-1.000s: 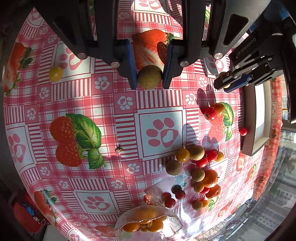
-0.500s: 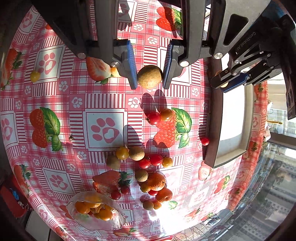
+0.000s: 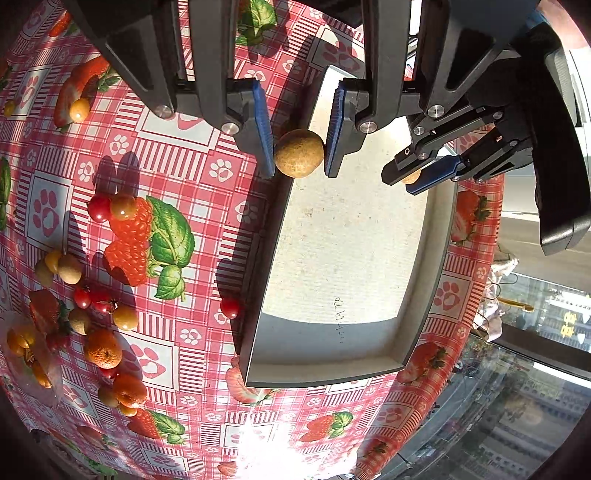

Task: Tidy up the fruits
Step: 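Carry both brown fruits over the white tray and open both grippers, then move both open grippers back toward the fruits on the tablecloth, then grasp a dark orange cherry tomato with the left gripper while the right grasps a yellow fruit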

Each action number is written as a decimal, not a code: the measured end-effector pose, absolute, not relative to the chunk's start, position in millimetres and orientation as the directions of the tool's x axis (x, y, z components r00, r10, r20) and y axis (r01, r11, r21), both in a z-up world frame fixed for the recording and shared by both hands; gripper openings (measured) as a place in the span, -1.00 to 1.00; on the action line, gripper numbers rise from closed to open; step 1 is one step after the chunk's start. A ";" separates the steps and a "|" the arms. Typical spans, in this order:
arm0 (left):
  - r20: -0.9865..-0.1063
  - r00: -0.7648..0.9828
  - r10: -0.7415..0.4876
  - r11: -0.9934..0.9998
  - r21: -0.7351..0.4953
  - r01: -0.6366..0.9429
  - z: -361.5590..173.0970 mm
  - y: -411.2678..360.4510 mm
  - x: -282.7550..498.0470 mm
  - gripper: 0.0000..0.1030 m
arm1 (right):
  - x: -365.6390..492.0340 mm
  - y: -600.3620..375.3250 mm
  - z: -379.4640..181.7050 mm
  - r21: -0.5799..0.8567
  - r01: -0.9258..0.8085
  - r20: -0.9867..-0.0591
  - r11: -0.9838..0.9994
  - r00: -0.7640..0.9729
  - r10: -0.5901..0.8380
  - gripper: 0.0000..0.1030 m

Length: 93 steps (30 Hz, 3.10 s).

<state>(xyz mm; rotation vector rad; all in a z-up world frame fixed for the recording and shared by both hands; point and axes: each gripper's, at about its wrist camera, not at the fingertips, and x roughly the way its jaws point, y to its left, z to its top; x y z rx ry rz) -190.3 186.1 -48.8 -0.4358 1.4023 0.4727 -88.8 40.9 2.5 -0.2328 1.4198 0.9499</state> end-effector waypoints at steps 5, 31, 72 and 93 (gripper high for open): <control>-0.995 0.072 0.065 0.820 0.012 -0.572 -66.9 203.3 -202.9 -0.48 | -108.9 75.4 -12.6 0.369 -0.714 -0.913 0.595 -0.160 0.375 -0.43; -0.983 0.093 0.161 0.876 0.099 -0.472 -58.9 182.7 -195.2 0.63 | -117.3 105.6 -13.7 0.341 -0.739 -0.923 0.581 -0.147 0.355 0.59; -0.981 0.180 0.068 0.991 0.047 -0.121 -68.4 19.3 -22.2 0.63 | -27.7 -156.3 -64.0 0.206 -0.426 -0.969 0.881 0.034 0.243 0.59; -0.984 0.169 -0.049 0.992 -0.068 -0.109 -76.0 -9.7 -4.5 -0.54 | -7.8 -118.6 -66.4 0.256 -0.457 -0.953 0.852 0.026 0.300 -0.55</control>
